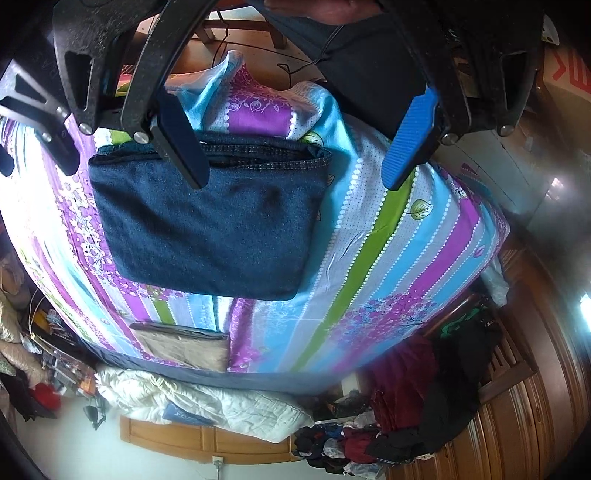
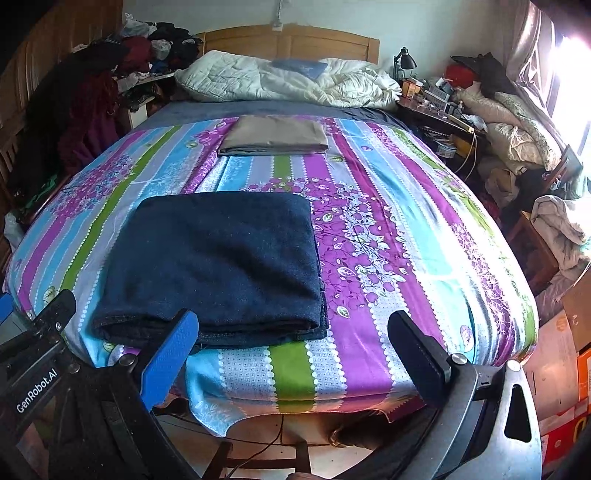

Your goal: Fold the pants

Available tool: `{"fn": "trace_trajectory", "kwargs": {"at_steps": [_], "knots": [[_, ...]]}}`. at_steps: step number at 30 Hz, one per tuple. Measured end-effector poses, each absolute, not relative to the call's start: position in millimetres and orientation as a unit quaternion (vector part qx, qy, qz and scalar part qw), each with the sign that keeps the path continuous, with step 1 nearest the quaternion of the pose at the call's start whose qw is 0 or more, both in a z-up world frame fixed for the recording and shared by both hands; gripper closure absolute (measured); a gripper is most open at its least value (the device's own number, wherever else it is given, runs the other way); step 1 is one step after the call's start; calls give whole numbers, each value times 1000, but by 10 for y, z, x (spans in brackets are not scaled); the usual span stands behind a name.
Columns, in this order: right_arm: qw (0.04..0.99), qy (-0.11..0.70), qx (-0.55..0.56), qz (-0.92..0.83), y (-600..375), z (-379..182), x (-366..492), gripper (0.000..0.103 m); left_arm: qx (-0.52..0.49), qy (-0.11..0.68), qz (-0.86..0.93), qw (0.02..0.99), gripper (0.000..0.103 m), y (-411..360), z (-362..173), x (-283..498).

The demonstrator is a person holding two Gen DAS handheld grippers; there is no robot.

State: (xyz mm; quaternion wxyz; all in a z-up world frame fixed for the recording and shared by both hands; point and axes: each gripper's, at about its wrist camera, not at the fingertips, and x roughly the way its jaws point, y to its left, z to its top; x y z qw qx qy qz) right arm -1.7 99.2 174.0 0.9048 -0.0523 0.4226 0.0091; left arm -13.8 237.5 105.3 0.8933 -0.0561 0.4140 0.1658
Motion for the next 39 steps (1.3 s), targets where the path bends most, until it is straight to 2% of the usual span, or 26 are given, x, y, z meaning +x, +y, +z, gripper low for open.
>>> {"fn": "trace_trajectory", "kwargs": {"at_steps": [39], "knots": [[897,435,-73,14,1096,1668,10,0,-62,433,167,884,9,2377,958,-135]]}}
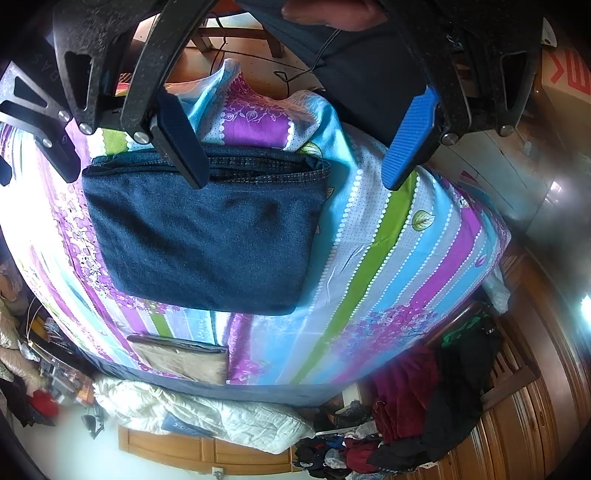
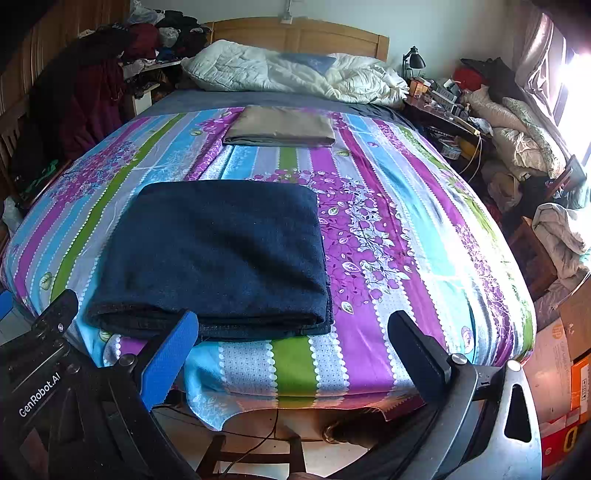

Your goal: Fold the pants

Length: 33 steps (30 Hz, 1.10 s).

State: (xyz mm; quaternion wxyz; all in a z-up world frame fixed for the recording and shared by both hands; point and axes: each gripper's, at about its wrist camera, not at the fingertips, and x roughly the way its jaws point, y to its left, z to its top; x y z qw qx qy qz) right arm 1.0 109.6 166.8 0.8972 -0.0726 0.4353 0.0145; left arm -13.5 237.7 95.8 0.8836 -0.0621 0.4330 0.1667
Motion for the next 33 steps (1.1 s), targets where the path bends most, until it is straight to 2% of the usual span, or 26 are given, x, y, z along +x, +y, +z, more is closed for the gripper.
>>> {"fn": "trace_trajectory", "kwargs": {"at_steps": [33], "knots": [[896,436,-82,32,1152,1652,9,1,-58,426,165,887,9,2350,956,-156]]}}
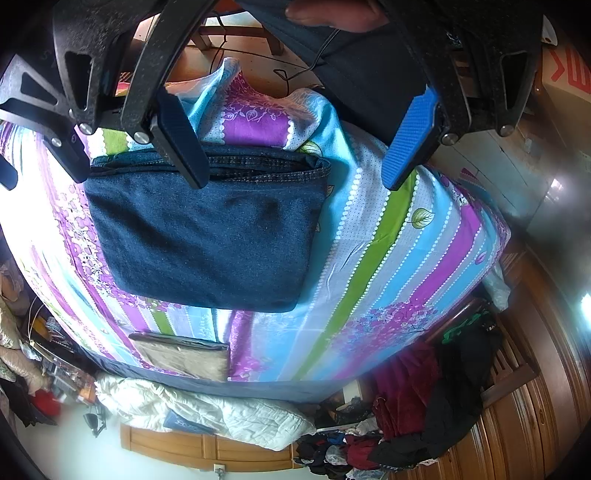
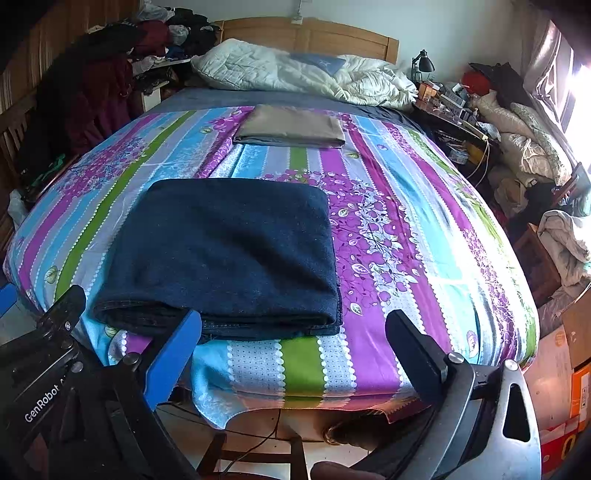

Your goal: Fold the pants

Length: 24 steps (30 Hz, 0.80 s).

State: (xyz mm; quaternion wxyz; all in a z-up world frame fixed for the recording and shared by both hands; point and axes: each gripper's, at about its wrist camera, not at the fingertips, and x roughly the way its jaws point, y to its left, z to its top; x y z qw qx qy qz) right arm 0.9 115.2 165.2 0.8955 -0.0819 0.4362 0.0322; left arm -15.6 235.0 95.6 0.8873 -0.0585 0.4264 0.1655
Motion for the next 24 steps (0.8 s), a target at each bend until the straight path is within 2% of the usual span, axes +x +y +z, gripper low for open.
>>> {"fn": "trace_trajectory", "kwargs": {"at_steps": [15,24], "knots": [[898,429,-90,36,1191,1675,-8,3,-63,426,169,887,9,2376,962,-160],[899,428,-33,90,1101,1677,10,3,-77,414,169,891,9,2412,979,-195]]}}
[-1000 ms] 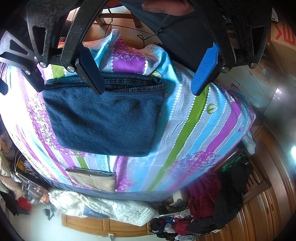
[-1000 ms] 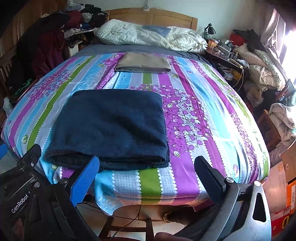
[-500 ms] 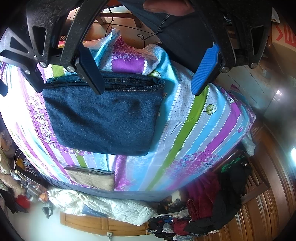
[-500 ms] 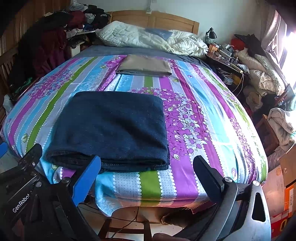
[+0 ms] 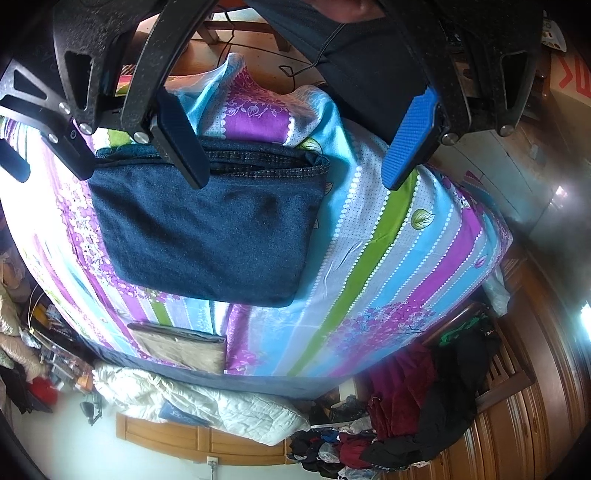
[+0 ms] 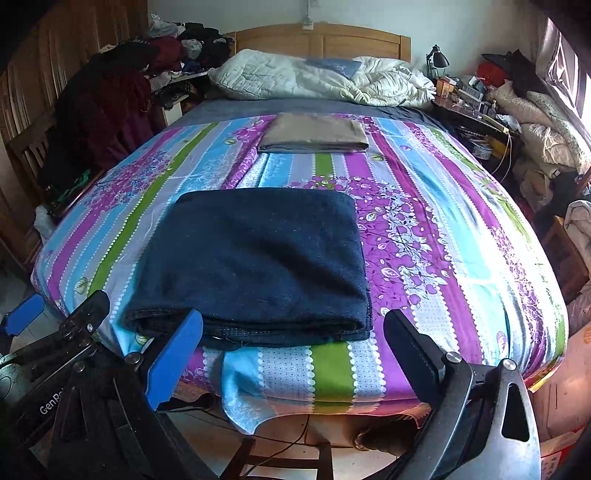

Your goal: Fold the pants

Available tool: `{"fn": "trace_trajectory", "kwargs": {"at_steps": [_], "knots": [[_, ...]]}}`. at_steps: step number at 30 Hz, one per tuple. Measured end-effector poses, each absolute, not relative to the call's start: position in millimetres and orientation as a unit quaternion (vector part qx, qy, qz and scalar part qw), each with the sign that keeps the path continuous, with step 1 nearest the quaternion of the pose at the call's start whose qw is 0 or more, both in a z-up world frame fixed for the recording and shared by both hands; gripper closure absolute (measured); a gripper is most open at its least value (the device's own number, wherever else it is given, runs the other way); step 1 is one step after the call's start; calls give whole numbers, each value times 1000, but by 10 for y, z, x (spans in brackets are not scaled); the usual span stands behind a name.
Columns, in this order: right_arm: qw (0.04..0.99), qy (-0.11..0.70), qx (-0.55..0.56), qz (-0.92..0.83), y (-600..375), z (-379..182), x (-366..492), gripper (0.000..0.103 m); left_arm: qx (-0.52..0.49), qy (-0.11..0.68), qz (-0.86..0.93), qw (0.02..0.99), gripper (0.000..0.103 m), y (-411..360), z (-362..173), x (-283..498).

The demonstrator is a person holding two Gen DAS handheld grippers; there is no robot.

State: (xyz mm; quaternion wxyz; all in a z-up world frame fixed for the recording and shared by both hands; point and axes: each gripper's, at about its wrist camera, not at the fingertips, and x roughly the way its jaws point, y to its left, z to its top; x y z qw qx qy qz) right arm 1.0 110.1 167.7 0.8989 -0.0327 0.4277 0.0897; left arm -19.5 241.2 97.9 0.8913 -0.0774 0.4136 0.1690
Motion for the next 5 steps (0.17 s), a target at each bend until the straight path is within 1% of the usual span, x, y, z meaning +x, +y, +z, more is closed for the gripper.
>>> {"fn": "trace_trajectory", "kwargs": {"at_steps": [5], "knots": [[902,420,-32,96,1117,1705,-13,3,-80,419,168,889,9,2417,963,-176]]}}
